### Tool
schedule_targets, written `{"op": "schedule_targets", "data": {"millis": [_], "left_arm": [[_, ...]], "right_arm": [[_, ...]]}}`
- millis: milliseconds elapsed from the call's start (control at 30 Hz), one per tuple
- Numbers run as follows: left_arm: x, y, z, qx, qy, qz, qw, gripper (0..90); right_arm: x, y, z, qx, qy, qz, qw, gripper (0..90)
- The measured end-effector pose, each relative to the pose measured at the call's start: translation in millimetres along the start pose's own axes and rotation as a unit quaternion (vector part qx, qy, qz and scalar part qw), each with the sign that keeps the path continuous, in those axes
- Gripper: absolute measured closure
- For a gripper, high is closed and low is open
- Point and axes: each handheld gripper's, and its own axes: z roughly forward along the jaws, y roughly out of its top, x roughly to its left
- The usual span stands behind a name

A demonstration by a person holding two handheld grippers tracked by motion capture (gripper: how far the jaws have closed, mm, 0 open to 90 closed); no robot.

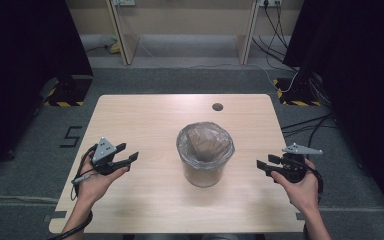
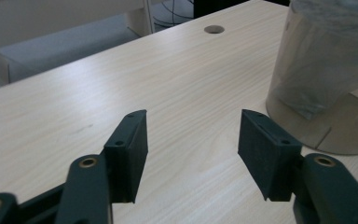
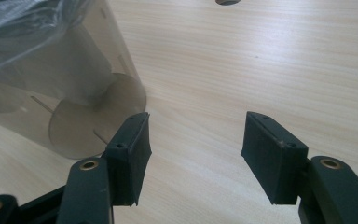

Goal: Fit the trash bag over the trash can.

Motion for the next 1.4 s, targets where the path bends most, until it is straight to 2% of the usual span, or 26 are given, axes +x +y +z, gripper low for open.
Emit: {"op": "schedule_targets", "data": {"millis": [200,467,533,833,1233,1400], "left_arm": [[4.8,-16.5,-1.7,0.005,0.019,-0.018,0.9996,33.4],[10.5,-34.9,-2.6,0.006,0.033,-0.031,0.999,33.3],[14.1,-42.4,-2.4,0.005,0.037,-0.039,0.9985,33.3],[21.2,-60.4,-1.7,0.008,0.052,-0.05,0.9974,33.2],[25.0,-75.5,-0.9,0.004,0.065,-0.057,0.9963,33.4],[27.4,-83.4,1.3,0.01,0.067,-0.061,0.9959,33.4]], "right_arm": [[-3.9,-11.4,5.2,-0.007,-0.007,0.007,0.9999,41.8],[-10.2,-23.6,5.9,-0.02,-0.021,0.013,0.9995,41.4],[-11.9,-26.3,6.1,-0.023,-0.026,0.014,0.9993,41.2],[-16.4,-37.6,11.3,-0.026,-0.04,0.013,0.9988,40.9],[-20.7,-49.0,17.9,-0.025,-0.051,0.015,0.9983,40.6],[-23.7,-53.6,20.2,-0.024,-0.059,0.015,0.9979,40.5]]}}
